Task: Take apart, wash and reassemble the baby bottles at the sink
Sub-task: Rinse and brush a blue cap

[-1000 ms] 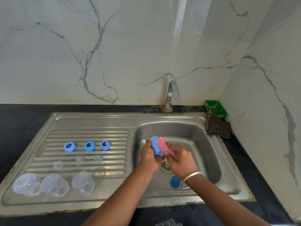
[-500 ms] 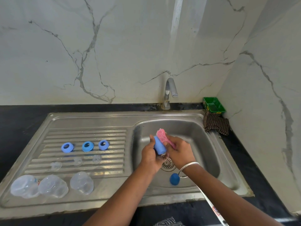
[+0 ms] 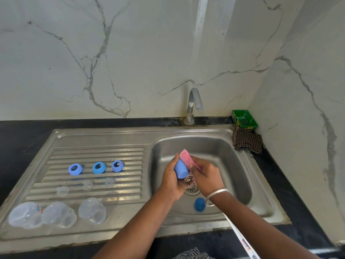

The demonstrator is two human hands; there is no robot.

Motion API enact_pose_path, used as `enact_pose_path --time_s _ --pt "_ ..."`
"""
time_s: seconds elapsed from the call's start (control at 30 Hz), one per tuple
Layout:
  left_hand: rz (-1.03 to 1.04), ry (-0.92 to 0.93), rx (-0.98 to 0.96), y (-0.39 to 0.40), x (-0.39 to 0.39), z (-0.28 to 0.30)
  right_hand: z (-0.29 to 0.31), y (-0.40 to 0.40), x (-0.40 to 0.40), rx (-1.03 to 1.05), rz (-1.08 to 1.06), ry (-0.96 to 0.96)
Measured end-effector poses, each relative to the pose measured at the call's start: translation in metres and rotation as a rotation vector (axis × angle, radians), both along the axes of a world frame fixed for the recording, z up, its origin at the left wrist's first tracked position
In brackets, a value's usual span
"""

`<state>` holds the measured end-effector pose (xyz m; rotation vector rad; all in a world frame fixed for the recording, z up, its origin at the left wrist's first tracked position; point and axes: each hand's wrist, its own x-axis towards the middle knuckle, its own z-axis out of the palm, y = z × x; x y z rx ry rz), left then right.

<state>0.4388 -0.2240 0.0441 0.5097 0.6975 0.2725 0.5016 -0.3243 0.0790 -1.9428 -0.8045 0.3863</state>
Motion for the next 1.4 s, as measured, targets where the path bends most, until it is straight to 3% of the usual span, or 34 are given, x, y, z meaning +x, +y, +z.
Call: enact_pose_path --time_s 0.33,0.47,0.63,0.77,0.9,1.03,1.13,1.23,1.4 --pt "0.138 0.079 -0.145 -0.001 0.003 0.019 -0.013 0.001 -0.010 -0.027 -0.062 0.345" --pt "0.192 0.102 -0.193 0.005 0.006 0.016 -0.006 -0.008 -0.015 -0.021 0.014 0.138" --pt "0.192 0.059 -0.245 -0.006 0.009 0.019 -0.011 -0.007 -0.006 -0.036 0.122 -0.364" --pt "0.152 0.049 -0.254 0.003 0.007 0.020 -0.016 -0.022 0.000 -0.103 0.268 -0.603" --pt "0.111 0.059 -0.228 0.000 0.004 0.013 -0.018 -0.014 0.016 -0.089 0.122 -0.527" --pt "0.104 0.055 -0.197 0.009 -0.003 0.010 -0.013 -0.019 0.020 -0.142 0.284 -0.440" --pt "0.135 0.127 -0.190 0.024 -0.012 0.005 -0.014 -0.028 0.026 -0.222 0.198 -0.270" --pt "0.024 0.240 -0.052 0.030 -0.022 -0.009 -0.012 -0.031 0.035 -0.210 0.050 -0.068" --pt "-0.304 0.347 0.760 0.025 -0.031 -0.024 -0.002 -0.028 0.043 -0.147 0.061 -0.050"
